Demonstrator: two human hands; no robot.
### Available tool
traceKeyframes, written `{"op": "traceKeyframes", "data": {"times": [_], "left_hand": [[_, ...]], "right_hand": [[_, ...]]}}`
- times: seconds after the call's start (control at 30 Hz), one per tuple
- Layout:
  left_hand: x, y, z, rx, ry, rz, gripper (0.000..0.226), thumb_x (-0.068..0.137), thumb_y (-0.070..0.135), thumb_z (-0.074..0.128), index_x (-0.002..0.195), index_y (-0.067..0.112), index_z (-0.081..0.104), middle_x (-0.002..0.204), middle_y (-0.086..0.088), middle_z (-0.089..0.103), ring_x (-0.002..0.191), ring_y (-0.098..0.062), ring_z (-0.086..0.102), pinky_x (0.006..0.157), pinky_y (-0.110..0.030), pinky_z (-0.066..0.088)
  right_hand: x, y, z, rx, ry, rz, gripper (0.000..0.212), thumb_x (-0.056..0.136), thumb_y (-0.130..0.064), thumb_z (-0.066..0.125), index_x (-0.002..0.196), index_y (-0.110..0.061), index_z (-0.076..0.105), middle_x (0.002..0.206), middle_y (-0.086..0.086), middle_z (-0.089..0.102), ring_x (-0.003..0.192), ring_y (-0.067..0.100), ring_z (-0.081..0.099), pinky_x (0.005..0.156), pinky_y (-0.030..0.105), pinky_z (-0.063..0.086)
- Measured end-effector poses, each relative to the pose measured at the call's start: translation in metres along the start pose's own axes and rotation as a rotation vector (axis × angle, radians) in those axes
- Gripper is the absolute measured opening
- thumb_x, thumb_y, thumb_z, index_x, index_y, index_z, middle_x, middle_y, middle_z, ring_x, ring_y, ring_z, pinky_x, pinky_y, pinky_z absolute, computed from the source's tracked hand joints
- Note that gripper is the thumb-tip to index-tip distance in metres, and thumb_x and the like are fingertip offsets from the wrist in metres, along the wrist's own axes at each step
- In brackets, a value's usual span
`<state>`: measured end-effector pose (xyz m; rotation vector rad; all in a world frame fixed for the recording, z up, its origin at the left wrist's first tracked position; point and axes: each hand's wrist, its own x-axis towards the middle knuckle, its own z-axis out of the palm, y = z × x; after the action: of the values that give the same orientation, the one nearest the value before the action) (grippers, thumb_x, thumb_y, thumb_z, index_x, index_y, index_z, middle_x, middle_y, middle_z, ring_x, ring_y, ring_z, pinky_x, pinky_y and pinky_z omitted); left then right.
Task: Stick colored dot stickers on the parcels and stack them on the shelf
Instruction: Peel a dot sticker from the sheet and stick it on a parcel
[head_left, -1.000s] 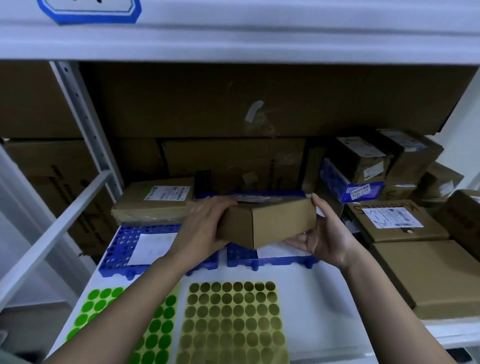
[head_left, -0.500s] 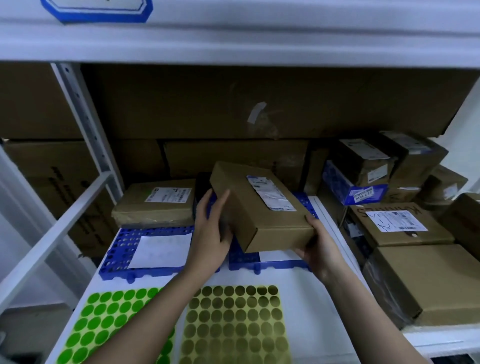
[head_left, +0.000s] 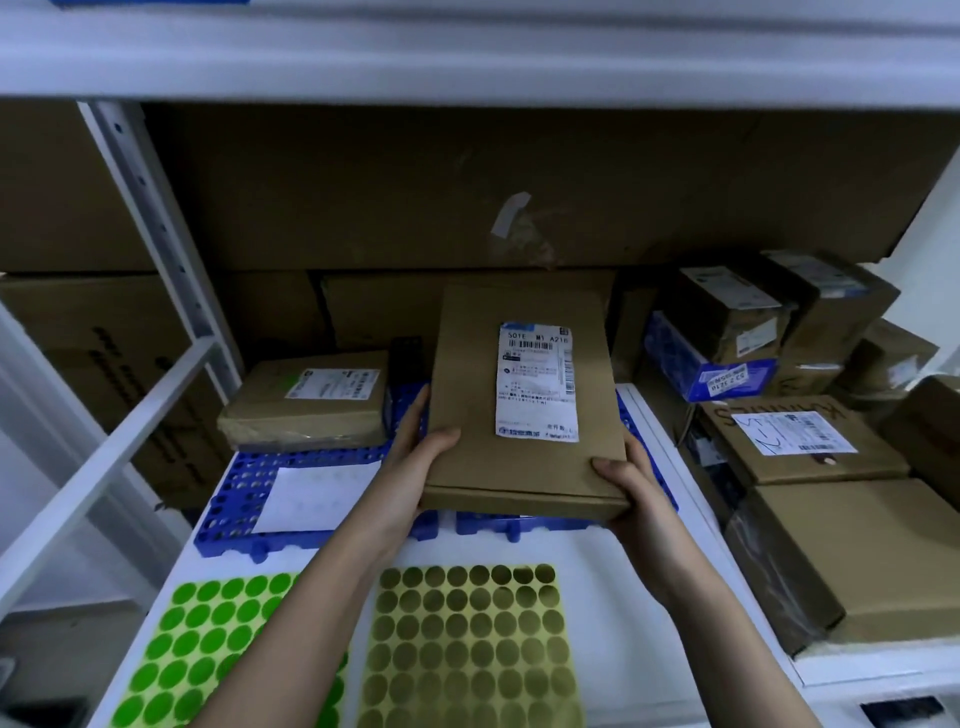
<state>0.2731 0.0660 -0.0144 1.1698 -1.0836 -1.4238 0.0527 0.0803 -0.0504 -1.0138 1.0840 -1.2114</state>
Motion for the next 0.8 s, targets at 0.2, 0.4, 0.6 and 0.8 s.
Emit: {"op": "traceKeyframes", "data": {"times": [0.2, 0.4, 0.6, 0.8], "left_hand": [[-0.027, 0.007, 0.0, 0.057, -0.044, 0.12, 0.062, 0.095, 0.014, 0.044, 0.138, 0.055, 0.025, 0.119, 0.023, 0.053, 0.092, -0.002, 0.065, 0.068, -0.021, 0.053], [-0.051, 0.019, 0.001, -0.057, 0.029, 0.228, 0.051, 0.073, 0.029, 0.055, 0.117, 0.052, 0.043, 0.123, 0.012, 0.056, 0.088, -0.004, 0.067, 0.059, -0.017, 0.052], [-0.066, 0.022, 0.001, -0.118, 0.088, 0.266, 0.052, 0.075, 0.03, 0.065, 0.118, 0.051, 0.045, 0.129, 0.008, 0.057, 0.093, -0.005, 0.067, 0.06, -0.017, 0.052], [-0.076, 0.025, 0.001, -0.08, 0.132, 0.322, 0.047, 0.075, 0.033, 0.053, 0.119, 0.05, 0.047, 0.116, 0.015, 0.061, 0.095, -0.003, 0.065, 0.064, -0.016, 0.052]], "right_hand": [[-0.013, -0.03, 0.008, 0.016, 0.046, -0.044, 0.06, 0.081, -0.047, 0.064, 0.136, -0.04, 0.041, 0.117, -0.005, 0.067, 0.089, 0.011, 0.07, 0.058, 0.018, 0.052], [-0.044, -0.043, 0.029, -0.033, 0.091, -0.215, 0.063, 0.074, -0.044, 0.059, 0.134, -0.045, 0.041, 0.12, -0.017, 0.062, 0.097, 0.002, 0.066, 0.066, 0.017, 0.053], [-0.064, -0.051, 0.035, -0.037, 0.07, -0.282, 0.062, 0.075, -0.039, 0.061, 0.134, -0.045, 0.041, 0.12, -0.018, 0.062, 0.098, 0.0, 0.065, 0.066, 0.014, 0.052], [-0.071, -0.052, 0.035, -0.091, 0.07, -0.313, 0.071, 0.065, -0.056, 0.059, 0.133, -0.047, 0.041, 0.124, -0.02, 0.06, 0.108, 0.0, 0.061, 0.075, 0.018, 0.052]]}}
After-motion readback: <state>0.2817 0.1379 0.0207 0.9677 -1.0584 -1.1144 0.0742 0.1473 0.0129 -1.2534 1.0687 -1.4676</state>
